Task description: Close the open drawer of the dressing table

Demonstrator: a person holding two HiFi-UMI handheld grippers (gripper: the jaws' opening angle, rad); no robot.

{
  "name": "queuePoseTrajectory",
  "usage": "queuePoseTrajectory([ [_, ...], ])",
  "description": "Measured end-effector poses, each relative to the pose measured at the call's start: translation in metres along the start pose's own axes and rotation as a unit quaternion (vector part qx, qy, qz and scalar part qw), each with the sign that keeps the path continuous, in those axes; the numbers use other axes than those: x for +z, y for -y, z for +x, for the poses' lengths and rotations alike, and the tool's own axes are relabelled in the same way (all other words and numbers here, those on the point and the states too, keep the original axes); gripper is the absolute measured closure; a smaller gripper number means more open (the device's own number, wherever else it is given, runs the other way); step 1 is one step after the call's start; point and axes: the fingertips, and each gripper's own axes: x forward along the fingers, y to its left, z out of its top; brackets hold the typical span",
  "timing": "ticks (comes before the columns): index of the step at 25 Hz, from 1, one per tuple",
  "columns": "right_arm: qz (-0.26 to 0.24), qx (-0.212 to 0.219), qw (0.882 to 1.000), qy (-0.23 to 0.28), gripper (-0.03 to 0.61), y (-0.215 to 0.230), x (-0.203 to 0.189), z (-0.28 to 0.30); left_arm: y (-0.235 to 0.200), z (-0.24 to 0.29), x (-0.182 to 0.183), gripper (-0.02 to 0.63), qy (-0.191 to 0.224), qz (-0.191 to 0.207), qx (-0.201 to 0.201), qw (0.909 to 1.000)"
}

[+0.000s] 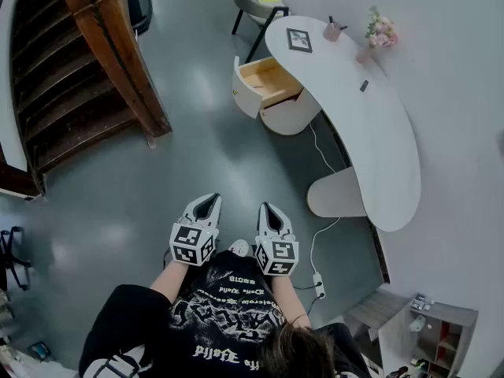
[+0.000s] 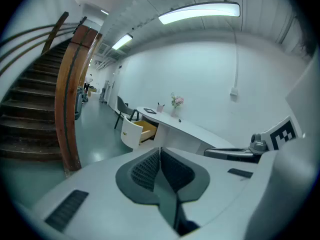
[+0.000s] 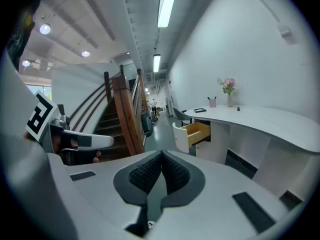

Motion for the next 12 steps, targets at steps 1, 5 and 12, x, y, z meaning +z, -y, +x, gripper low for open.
queuePoseTrajectory([
  [1, -0.002, 0.001, 1.0, -0.001, 0.552, -0.002, 0.0, 0.0, -0.001, 0.0, -0.001, 0.584, -0.001, -0.002, -0.001, 1.0],
  [5, -0.013, 0.003, 1.0, -0.007, 0.552, -0.004, 0.001, 0.006, -0.006, 0.004, -0.001, 0.584, 0.0, -0.007, -0.003, 1.0],
  [12, 0.005, -0.021, 1.0, -0.003, 0.552, -0.01, 0.004, 0.019, -0.026, 0.01, 0.008, 0.584, -0.001, 0.005, -0.019, 0.9998],
])
